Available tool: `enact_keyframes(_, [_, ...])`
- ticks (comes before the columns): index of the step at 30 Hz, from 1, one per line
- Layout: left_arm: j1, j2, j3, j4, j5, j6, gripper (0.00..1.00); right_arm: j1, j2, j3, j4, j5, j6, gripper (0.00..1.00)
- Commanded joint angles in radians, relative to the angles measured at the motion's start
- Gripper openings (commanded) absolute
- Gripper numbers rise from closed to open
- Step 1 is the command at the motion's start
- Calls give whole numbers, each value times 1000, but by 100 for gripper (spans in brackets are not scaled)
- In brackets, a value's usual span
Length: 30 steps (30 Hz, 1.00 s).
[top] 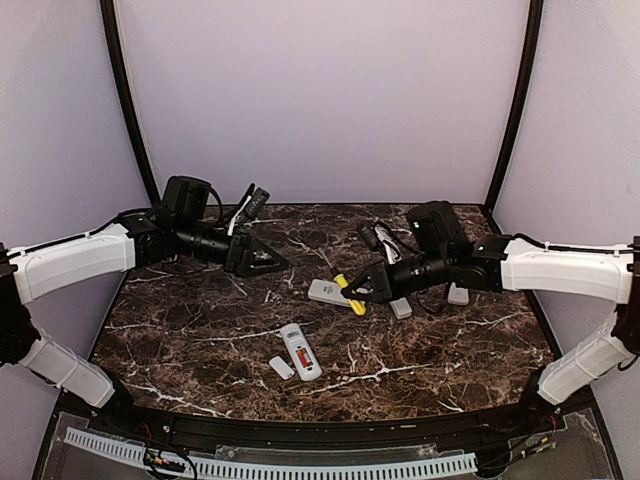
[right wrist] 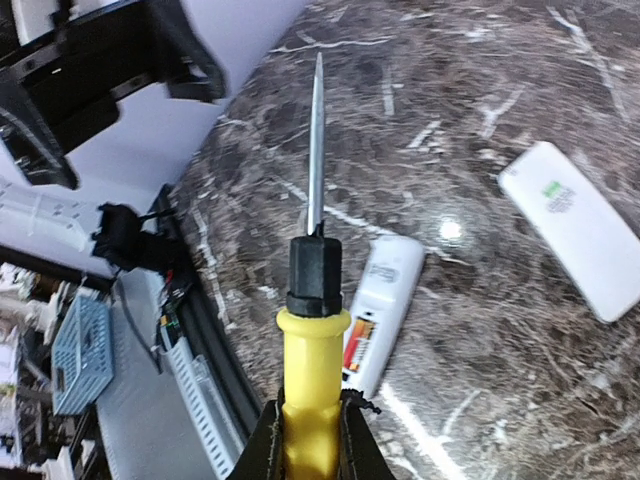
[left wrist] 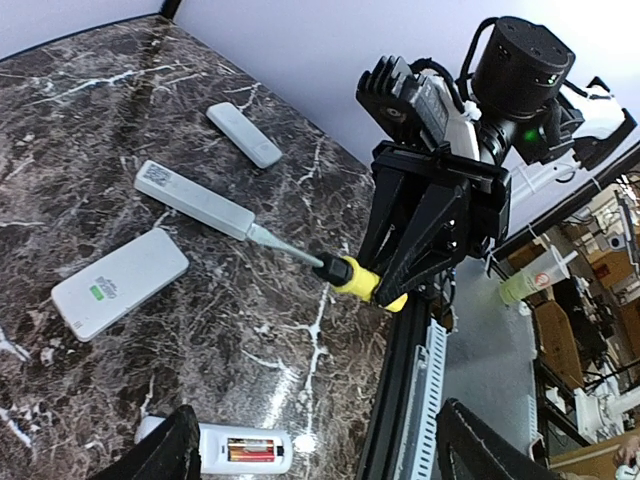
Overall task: Unload the batteries from the remote control
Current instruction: Pass from the right arm to the left
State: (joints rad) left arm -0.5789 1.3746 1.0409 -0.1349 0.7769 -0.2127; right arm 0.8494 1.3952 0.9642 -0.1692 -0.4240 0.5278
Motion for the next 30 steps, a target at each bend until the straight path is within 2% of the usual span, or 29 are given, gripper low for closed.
enact_keyframes(1, [-3, 20, 11, 70, 195, -42, 80, -1, 32, 73, 52, -301, -37, 0])
enact_keyframes(6, [-4, 30, 3, 113, 230, -88, 81, -1, 51, 100, 99, -420, -16, 0])
enact_keyframes(11, [-11, 36, -4, 164, 278, -124, 77, 6, 78, 127, 67, -436, -33, 0])
enact_keyframes(15, [-14, 42, -13, 210, 318, -162, 64, 16, 100, 150, 45, -440, -45, 0])
enact_keyframes(17, [-19, 45, -17, 229, 333, -179, 54, 21, 108, 159, 41, -442, -49, 0])
enact_keyframes(21, [-25, 51, -18, 237, 348, -191, 39, 22, 115, 169, 44, -442, -52, 0])
enact_keyframes(27, [-26, 53, -18, 242, 353, -200, 24, 22, 129, 176, 46, -457, -54, 0])
enact_keyframes(30, [-25, 54, -18, 245, 354, -204, 21, 22, 128, 176, 41, -458, -57, 0])
